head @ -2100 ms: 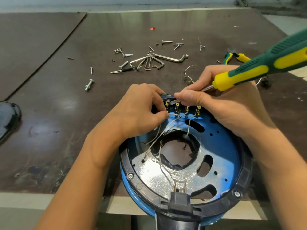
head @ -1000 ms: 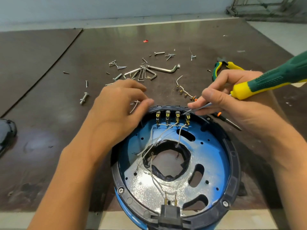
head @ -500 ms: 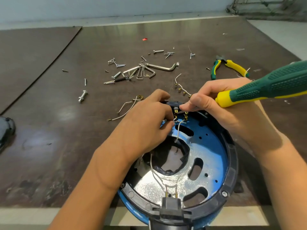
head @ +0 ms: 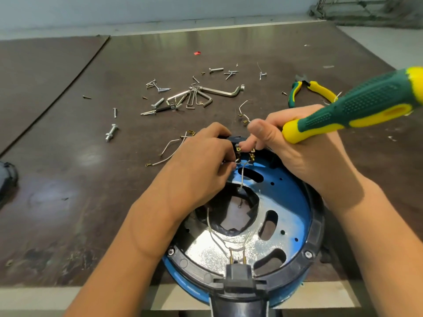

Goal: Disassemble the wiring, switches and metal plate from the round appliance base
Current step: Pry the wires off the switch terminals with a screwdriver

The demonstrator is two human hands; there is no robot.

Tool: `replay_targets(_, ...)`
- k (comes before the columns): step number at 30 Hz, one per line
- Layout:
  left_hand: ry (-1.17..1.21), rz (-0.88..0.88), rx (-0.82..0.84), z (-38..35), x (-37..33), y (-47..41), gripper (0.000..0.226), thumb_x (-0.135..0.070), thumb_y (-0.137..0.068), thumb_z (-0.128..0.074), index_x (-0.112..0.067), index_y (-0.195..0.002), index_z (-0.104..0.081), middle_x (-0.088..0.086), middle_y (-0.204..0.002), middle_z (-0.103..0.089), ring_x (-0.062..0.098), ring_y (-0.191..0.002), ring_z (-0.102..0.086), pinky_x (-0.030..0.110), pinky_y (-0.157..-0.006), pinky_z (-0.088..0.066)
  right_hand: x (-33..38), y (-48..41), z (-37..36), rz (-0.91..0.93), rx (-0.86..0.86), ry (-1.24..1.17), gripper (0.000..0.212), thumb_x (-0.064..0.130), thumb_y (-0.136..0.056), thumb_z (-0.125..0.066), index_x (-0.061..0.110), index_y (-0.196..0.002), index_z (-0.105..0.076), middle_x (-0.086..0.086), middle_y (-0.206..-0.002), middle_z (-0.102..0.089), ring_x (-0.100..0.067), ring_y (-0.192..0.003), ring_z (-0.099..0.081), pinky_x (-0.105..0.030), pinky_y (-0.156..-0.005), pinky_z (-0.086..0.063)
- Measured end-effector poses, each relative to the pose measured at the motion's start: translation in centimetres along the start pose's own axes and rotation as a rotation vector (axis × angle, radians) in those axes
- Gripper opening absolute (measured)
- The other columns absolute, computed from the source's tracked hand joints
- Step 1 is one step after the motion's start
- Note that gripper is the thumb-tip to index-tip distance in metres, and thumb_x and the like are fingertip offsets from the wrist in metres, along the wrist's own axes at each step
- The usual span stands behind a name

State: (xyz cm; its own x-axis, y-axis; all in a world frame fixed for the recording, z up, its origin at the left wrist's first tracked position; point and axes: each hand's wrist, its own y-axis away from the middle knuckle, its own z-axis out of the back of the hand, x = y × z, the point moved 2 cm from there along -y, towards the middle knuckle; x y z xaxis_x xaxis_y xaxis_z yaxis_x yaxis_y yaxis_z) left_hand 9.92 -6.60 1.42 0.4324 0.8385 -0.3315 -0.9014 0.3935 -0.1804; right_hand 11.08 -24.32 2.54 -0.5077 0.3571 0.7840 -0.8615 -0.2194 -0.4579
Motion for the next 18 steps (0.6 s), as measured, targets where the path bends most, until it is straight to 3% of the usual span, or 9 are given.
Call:
replay_targets(4,0.016,0.005,0.008,0.0,0.0,-0.1,0.007,-0.026,-0.090,-0.065,-0.021,-0.089,-0.069,-0.003,-0.127,-0.051,0.017,-0.104,-0.057,0.032,-0.086,-0.045,0.2,-0.3,-0.4,-0.064,-0.033,-0.050,0.038,0.034,-0.097,-0.068,0.017,-0.063,-0.070,-0.004,-0.071,-0.076,-0.022,-0.070,-0.074,-0.044,-0.075,-0.059)
replay_targets(7,0.025,0.001,0.004,0.1,-0.1,-0.1,0.006,-0.026,-0.091,-0.065,-0.021,-0.087,-0.068,-0.004,-0.126,-0.052,0.015,-0.100,-0.057,0.031,-0.085,-0.044,0.3,-0.1,-0.4,-0.145,-0.067,-0.147,0.040,0.033,-0.097,-0.069,0.013,-0.063,-0.070,-0.005,-0.070,-0.076,-0.014,-0.068,-0.075,-0.022,-0.069,-0.058)
replay_targets(9,0.029,0.000,0.002,0.1,-0.1,0.0,0.007,-0.026,-0.091,-0.064,-0.022,-0.086,-0.067,-0.004,-0.126,-0.051,0.014,-0.099,-0.057,0.029,-0.084,-0.044,0.2,0.0,-0.5,-0.209,-0.097,-0.242,0.041,0.035,-0.097,-0.070,0.014,-0.062,-0.069,-0.005,-0.070,-0.077,-0.016,-0.069,-0.077,-0.017,-0.067,-0.058)
replay_targets(14,0.012,0.004,0.007,0.0,0.0,0.1,0.010,-0.027,-0.092,-0.063,-0.021,-0.088,-0.070,-0.005,-0.127,-0.049,0.014,-0.100,-0.058,0.030,-0.085,-0.047,-0.6,-0.7,-0.5,-0.280,-0.142,-0.325,0.046,0.044,-0.095,-0.072,0.018,-0.057,-0.069,-0.009,-0.066,-0.075,-0.036,-0.069,-0.077,-0.052,-0.077,-0.064)
replay_targets(18,0.015,0.008,0.006,0.0,0.1,0.0,0.009,-0.027,-0.091,-0.064,-0.023,-0.085,-0.067,-0.006,-0.127,-0.050,0.013,-0.097,-0.057,0.022,-0.079,-0.038,-1.1,-0.5,-0.3,-0.290,-0.132,-0.349,0.043,0.045,-0.094,-0.071,0.018,-0.061,-0.069,-0.012,-0.070,-0.076,-0.036,-0.070,-0.077,-0.055,-0.078,-0.064)
